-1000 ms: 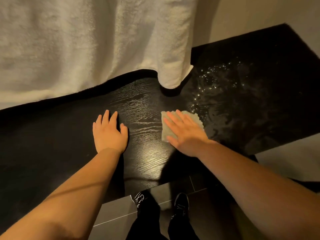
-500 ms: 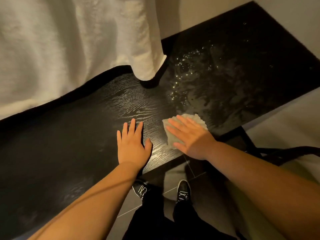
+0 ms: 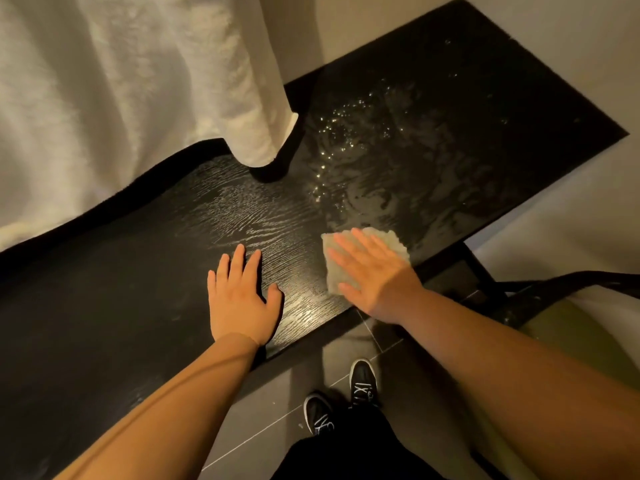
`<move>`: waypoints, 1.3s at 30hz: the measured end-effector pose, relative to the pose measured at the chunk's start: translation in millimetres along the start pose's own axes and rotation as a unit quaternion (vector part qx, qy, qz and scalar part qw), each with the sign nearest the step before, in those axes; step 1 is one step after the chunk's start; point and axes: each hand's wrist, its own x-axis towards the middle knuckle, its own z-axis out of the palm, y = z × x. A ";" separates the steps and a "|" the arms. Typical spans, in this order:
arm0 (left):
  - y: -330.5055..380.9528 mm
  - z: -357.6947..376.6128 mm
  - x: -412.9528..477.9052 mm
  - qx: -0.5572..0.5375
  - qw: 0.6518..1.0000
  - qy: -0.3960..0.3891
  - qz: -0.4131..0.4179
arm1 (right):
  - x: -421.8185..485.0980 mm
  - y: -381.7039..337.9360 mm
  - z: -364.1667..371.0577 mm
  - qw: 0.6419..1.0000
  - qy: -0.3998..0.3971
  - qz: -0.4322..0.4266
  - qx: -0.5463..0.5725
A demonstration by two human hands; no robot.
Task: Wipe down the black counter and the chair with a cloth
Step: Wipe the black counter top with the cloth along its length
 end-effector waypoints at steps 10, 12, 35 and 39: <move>-1.7 6.2 1.1 0.006 1.000 0.009 0.005 | -8.8 -55.9 10.1 0.998 0.002 0.066 0.016; -0.5 4.2 0.7 0.009 1.000 -0.001 0.006 | -11.2 -56.5 8.6 0.999 -0.030 0.014 0.005; 64.2 16.8 27.2 -0.005 0.997 -0.005 -0.073 | 42.6 79.1 -37.7 0.996 -0.080 0.036 -0.031; 65.4 16.3 27.7 -0.003 0.997 -0.003 -0.078 | 35.1 43.8 -31.1 0.997 -0.076 -0.011 -0.029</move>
